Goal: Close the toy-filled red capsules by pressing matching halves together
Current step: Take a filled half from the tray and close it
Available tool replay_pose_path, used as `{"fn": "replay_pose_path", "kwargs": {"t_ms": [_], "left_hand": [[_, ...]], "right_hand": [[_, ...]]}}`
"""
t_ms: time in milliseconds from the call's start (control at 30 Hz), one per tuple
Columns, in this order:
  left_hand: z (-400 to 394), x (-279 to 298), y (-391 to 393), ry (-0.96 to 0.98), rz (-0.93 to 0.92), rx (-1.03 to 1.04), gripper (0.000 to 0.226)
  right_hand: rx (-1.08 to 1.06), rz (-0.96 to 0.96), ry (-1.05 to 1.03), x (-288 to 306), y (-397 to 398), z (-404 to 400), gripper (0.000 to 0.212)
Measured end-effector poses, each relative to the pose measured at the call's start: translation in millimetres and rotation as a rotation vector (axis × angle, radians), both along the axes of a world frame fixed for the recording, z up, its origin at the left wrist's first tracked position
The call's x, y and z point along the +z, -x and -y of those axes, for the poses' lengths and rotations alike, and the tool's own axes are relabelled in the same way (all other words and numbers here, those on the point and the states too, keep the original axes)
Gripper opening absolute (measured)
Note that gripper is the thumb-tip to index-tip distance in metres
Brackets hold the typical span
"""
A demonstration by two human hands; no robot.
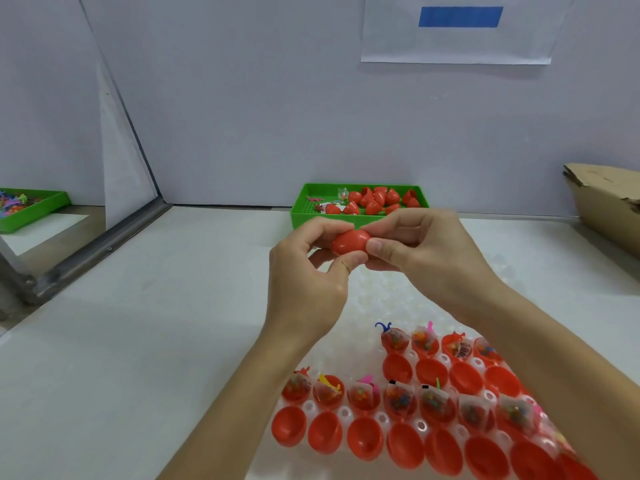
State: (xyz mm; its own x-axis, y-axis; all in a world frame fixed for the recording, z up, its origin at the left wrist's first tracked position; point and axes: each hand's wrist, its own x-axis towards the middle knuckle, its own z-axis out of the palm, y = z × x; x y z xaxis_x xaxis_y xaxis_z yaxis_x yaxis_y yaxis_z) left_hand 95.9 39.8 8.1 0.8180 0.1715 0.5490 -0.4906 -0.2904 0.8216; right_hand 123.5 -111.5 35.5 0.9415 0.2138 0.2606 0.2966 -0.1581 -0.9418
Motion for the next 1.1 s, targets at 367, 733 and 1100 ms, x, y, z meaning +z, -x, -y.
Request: {"fn": "replay_pose_path", "kwargs": {"t_ms": [367, 733, 1100], "left_hand": [[-1.4, -9.0, -3.3, -0.355, 0.221, 0.175, 0.033], [0.0, -12.9, -2.7, -0.471, 0.317, 0.162, 0.038], [-5.2, -3.8, 1.9, 0.202, -0.113, -0.398, 0.051]], "right_hand": [[0.023, 0.086, 0.142, -6.6, 9.6, -15.0, 0.009], [0.043, 0.032, 0.100, -11.8, 5.9, -11.4, 0.009], [0.203, -0.079, -0.120, -4.8, 7.9, -9.1, 0.019]]}}
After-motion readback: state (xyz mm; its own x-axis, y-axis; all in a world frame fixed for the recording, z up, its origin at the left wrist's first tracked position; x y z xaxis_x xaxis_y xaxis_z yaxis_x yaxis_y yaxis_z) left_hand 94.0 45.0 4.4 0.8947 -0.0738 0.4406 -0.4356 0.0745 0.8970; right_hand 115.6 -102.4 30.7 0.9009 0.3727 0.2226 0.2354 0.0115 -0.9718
